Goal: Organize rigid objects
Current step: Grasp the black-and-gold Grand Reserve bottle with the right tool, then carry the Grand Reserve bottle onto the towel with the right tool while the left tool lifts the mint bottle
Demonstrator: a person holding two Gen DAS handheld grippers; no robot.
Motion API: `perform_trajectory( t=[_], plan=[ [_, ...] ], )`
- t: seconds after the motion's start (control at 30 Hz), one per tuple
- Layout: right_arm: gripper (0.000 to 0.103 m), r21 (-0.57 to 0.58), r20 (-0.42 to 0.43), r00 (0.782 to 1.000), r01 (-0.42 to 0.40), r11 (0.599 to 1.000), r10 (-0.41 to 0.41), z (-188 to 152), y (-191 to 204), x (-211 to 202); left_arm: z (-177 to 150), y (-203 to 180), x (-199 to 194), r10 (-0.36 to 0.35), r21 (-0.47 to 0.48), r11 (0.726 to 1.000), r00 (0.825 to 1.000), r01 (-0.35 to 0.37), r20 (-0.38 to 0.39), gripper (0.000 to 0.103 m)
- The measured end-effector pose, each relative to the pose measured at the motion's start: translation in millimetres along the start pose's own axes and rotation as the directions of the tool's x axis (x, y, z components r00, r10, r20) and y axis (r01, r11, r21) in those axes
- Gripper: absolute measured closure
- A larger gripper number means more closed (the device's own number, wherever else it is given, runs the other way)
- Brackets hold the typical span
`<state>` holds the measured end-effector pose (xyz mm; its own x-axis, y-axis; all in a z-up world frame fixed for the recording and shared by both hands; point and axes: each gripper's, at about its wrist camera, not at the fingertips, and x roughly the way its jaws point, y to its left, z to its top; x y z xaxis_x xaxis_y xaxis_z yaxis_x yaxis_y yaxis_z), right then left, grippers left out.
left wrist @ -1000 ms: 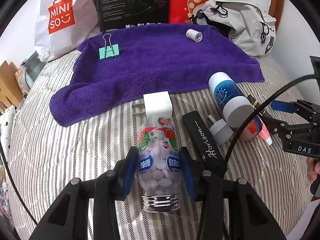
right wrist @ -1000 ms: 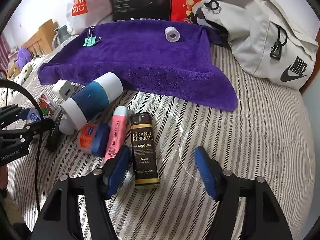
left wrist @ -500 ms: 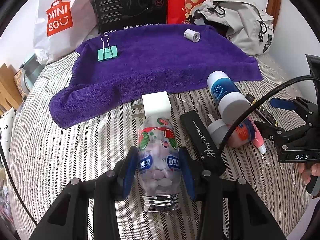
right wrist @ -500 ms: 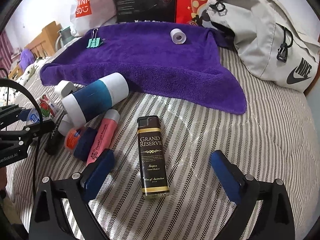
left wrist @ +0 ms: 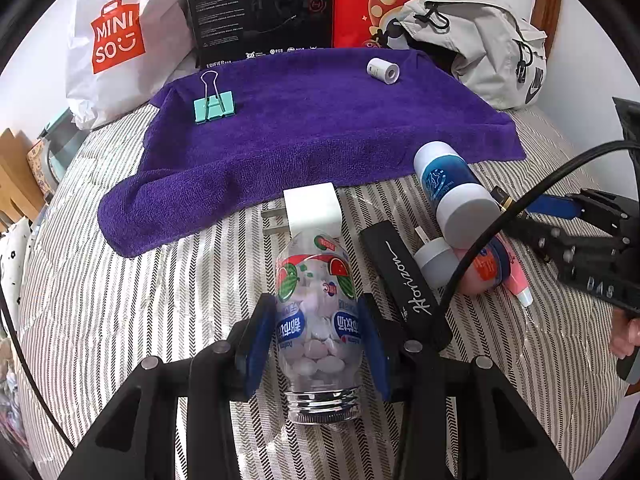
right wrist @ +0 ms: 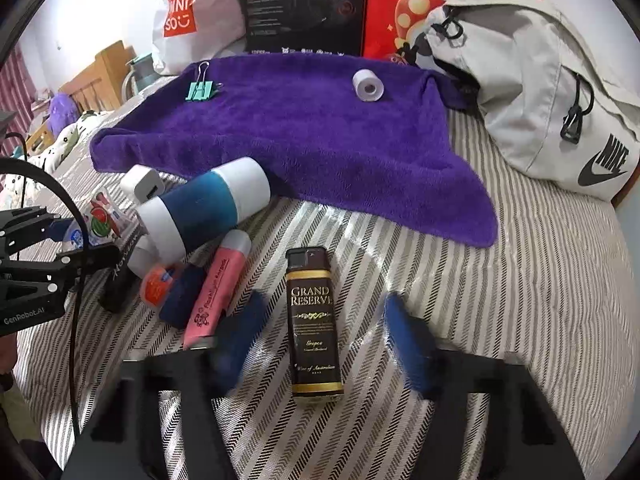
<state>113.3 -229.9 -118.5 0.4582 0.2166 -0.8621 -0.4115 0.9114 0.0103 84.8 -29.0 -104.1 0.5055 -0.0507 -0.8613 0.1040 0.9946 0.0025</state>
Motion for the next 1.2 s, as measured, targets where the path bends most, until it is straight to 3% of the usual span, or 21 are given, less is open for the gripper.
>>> perform_trajectory(
  t=[0.07,0.73,1.2],
  plan=[
    [0.079,0.009,-0.011,1.0,-0.024,1.0,0.024,1,-3,-1,0,0,0,-0.001,-0.002,1.0,1.0,0.001,0.0,0.062],
    [0.077,-0.026,-0.02,1.0,0.002,1.0,-0.003,-8,1,-6,-1,1,0,-0.007,-0.001,1.0,1.0,0.007,0.008,0.063],
    [0.079,0.005,-0.038,0.999,-0.036,0.999,0.036,-4,-3,-13,2,12,-7,-0.019,-0.019,1.0,1.0,0.019,0.011,0.063]
  ],
)
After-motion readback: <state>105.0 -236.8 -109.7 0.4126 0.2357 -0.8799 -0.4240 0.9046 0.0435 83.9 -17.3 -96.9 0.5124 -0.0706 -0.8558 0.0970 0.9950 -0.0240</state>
